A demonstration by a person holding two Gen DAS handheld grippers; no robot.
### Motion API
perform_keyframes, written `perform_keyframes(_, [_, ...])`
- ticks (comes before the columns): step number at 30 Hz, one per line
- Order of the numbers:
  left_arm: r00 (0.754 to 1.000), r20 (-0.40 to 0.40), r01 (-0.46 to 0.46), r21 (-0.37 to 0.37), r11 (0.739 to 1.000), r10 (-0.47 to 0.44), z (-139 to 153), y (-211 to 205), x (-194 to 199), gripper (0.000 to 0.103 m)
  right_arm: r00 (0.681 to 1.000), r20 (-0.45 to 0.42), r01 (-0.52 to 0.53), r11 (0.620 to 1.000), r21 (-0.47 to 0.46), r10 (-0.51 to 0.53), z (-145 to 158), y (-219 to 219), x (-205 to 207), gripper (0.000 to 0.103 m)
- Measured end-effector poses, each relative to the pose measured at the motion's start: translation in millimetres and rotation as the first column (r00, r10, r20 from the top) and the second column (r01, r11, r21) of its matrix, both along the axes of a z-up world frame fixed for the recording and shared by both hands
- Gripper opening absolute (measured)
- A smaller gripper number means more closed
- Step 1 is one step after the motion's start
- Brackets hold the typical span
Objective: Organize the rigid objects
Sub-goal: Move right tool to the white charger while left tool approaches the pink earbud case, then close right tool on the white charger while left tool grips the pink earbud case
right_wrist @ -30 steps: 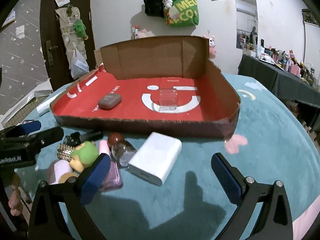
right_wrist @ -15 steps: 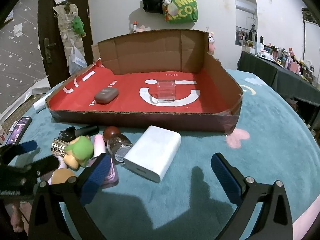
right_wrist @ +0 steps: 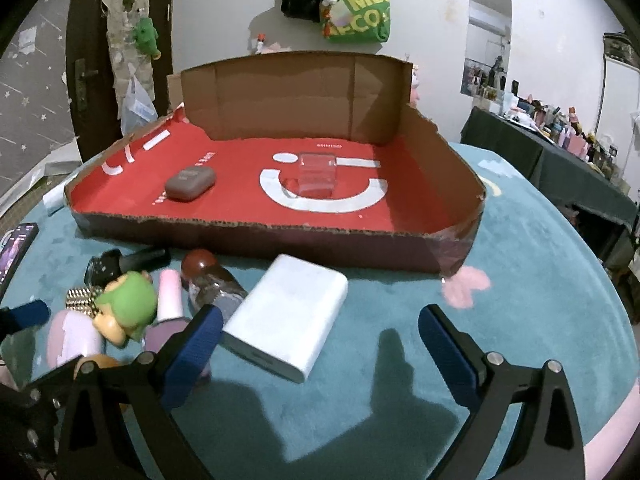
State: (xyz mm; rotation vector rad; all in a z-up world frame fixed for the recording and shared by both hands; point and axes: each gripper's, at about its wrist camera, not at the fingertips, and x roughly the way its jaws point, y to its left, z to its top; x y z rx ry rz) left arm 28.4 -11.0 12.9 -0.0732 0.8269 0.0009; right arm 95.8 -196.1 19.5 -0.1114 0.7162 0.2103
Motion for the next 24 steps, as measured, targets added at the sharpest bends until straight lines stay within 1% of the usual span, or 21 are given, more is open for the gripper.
perform_keyframes(4, [0.999,0.016,-0.038,0.007,0.999,0.038,1,10,-6,0.103,1.0,0.016,0.018,1.0,-0.022,-0.018,0,-3,-9,0.097])
perform_keyframes(7, [0.999,0.019,-0.05,0.01,0.999,0.05,1,13,-6,0.103,0.999,0.036,0.032,0.999,-0.035,-0.031,0,-5,-15,0.094])
perform_keyframes(9, [0.998,0.014,-0.059,0.008,0.998,0.058,-1,12,-4,0.103,0.999,0.039,0.028,0.999,-0.04,-0.026,-1,-2,-14,0.088])
perform_keyframes(10, [0.998,0.008,-0.064,0.008,0.998,0.064,-3,10,-3,0.103,0.999,0.035,0.021,0.999,-0.041,-0.02,-2,1,-13,0.083])
perform_keyframes(11, [0.998,-0.006,-0.07,0.013,0.997,0.07,-6,8,-1,0.103,0.999,0.028,0.019,0.999,-0.038,-0.018,-4,2,-10,0.079])
perform_keyframes(12, [0.997,-0.015,-0.071,0.021,0.997,0.072,-9,6,-1,0.103,1.0,0.019,0.017,0.999,-0.029,-0.017,-5,2,-8,0.078])
perform_keyframes(13, [0.997,-0.007,-0.073,0.057,0.996,0.073,-11,1,-1,0.103,1.0,0.009,0.018,1.0,-0.013,-0.018,-7,2,-4,0.076])
perform_keyframes(14, [0.997,0.002,-0.071,0.071,0.995,0.071,-11,0,-2,0.103,1.0,0.005,0.017,1.0,-0.008,-0.017,-8,2,-3,0.074])
perform_keyframes(16, [0.998,0.01,-0.065,0.063,0.996,0.065,-10,0,-3,0.101,1.0,-0.003,0.012,1.0,0.002,-0.012,-10,3,1,0.071])
perform_keyframes(18, [0.998,0.017,-0.066,0.053,0.996,0.066,-9,2,-3,0.094,1.0,-0.019,-0.001,1.0,0.022,0.002,-12,3,3,0.064])
perform_keyframes(20, [0.998,0.031,-0.057,0.048,0.997,0.055,-7,3,-3,0.077,0.999,-0.027,-0.024,0.999,0.039,0.025,-12,6,3,0.052])
perform_keyframes(21, [0.998,0.036,-0.048,0.044,0.998,0.046,-6,2,-4,0.074,0.999,-0.025,-0.031,0.999,0.036,0.032,-11,8,1,0.052])
perform_keyframes(23, [0.999,0.04,-0.021,0.045,0.999,0.019,-5,-3,-4,0.059,0.999,-0.02,-0.033,0.999,0.023,0.033,-11,10,0,0.051])
perform_keyframes(24, [0.999,0.042,-0.005,0.052,0.999,0.003,-5,-6,-4,0.056,0.999,-0.023,-0.034,0.999,0.028,0.035,-11,9,0,0.051])
